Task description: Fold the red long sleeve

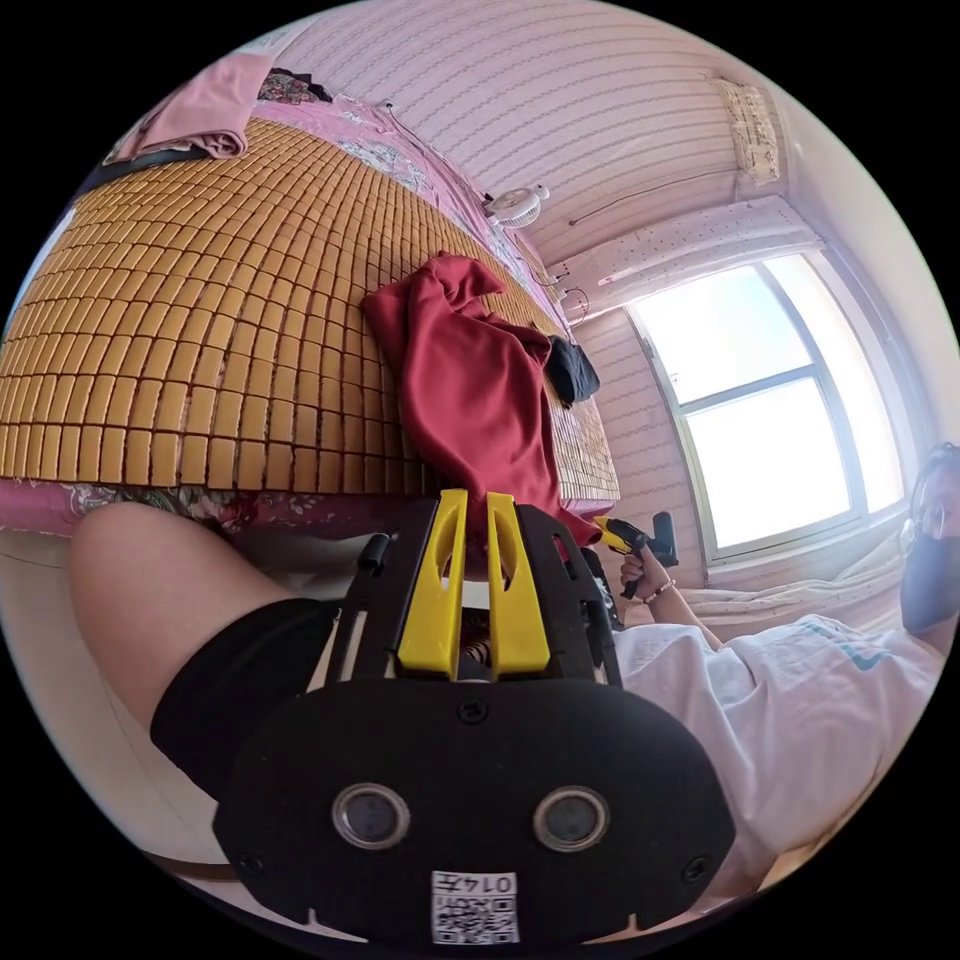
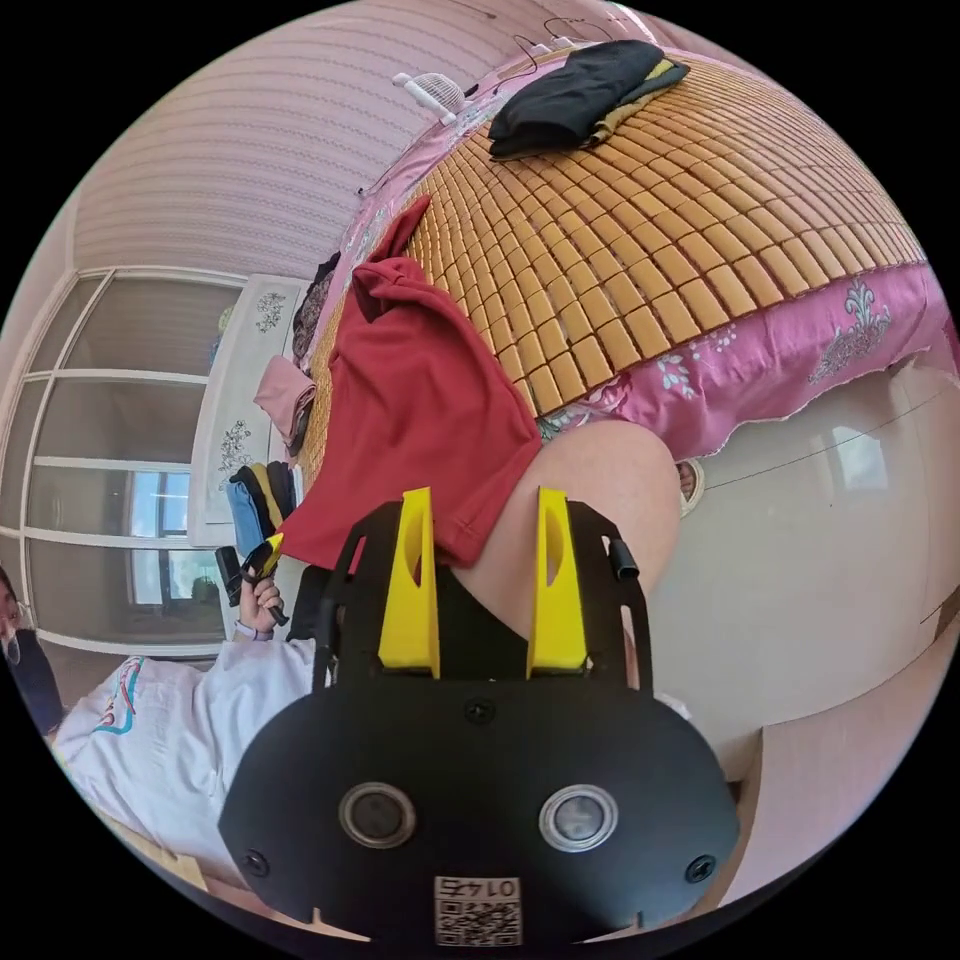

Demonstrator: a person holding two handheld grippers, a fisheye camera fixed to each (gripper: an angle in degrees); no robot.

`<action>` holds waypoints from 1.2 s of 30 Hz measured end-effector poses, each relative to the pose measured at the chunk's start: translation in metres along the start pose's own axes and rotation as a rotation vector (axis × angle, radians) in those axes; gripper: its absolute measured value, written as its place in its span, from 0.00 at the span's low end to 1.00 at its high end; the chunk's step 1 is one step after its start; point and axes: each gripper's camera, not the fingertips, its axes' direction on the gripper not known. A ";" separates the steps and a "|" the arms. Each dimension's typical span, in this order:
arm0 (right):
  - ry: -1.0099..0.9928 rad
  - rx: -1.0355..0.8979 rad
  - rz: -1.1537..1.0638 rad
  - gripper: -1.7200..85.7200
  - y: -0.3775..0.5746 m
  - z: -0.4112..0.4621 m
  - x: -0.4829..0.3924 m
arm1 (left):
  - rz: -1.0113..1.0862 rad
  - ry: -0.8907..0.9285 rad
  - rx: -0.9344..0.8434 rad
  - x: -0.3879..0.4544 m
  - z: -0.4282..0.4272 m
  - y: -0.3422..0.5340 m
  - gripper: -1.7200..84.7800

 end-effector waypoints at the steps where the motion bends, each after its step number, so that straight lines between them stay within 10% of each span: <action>1: 0.032 -0.026 -0.025 0.14 0.000 0.000 -0.005 | -0.010 -0.003 -0.002 -0.001 -0.001 0.005 0.06; 14: -0.195 -0.008 -0.154 0.05 0.025 -0.044 -0.020 | 0.066 0.090 0.173 0.028 -0.076 0.034 0.04; 27: -0.379 0.722 -0.765 0.04 0.061 -0.317 -0.254 | 0.674 0.006 0.647 0.249 -0.299 0.004 0.03; 36: -0.498 1.107 -1.298 0.04 0.231 -0.467 -0.384 | 1.090 0.145 1.078 0.361 -0.466 0.140 0.03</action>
